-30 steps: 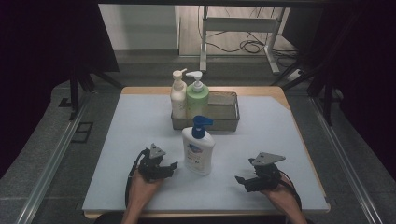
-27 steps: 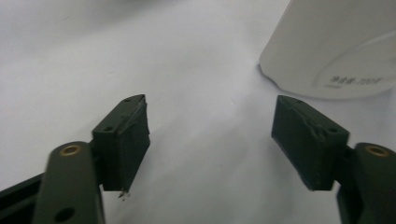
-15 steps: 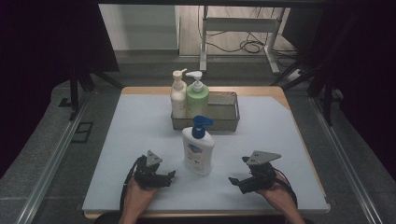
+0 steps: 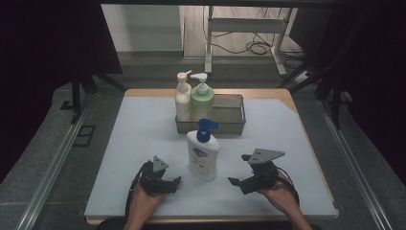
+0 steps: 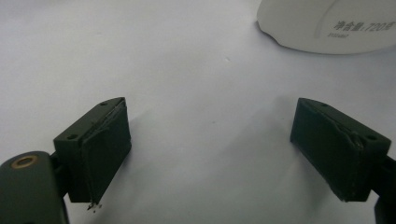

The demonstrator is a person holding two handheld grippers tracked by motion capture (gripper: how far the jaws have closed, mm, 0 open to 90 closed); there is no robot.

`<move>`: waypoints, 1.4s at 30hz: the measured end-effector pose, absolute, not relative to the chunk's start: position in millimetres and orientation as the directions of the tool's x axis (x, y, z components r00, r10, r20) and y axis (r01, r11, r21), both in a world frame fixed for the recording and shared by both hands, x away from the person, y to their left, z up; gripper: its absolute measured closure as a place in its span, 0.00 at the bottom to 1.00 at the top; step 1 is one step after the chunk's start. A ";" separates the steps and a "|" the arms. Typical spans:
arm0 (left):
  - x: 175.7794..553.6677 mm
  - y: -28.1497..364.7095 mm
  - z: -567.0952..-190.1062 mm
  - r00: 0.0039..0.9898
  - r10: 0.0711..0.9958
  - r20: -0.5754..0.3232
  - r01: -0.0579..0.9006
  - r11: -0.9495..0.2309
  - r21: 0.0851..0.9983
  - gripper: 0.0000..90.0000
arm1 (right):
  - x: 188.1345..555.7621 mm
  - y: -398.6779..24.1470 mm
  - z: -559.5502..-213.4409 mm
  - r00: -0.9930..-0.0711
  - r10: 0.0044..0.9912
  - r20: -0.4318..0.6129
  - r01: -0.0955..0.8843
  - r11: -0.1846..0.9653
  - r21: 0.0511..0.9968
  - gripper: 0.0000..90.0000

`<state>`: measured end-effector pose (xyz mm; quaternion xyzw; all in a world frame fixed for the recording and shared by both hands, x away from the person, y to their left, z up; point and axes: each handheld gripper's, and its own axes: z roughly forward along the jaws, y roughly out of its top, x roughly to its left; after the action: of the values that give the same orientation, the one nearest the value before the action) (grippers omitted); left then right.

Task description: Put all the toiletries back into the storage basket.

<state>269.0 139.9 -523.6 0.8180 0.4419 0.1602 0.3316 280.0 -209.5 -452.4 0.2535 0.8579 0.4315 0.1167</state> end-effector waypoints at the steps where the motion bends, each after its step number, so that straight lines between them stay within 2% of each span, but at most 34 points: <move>1: 268.8 139.7 -523.8 0.556 0.830 -0.030 0.616 -0.388 0.686 0.13 | 280.9 -207.8 -451.4 -0.844 0.535 0.018 0.332 0.498 0.801 0.07; 31: 268.8 139.7 -524.0 0.556 0.831 -0.032 0.617 -0.386 0.686 0.13 | 304.4 -151.7 -427.1 -0.863 0.504 0.006 0.295 0.496 0.817 0.05; 42: 268.8 139.7 -523.9 0.556 0.831 -0.032 0.617 -0.386 0.685 0.13 | 309.1 -130.7 -422.0 -0.869 0.495 0.000 0.285 0.499 0.819 0.12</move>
<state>268.8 139.7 -523.9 0.8170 0.4430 0.1604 0.3325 309.1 -130.7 -422.0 0.2274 0.8575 0.4460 0.1182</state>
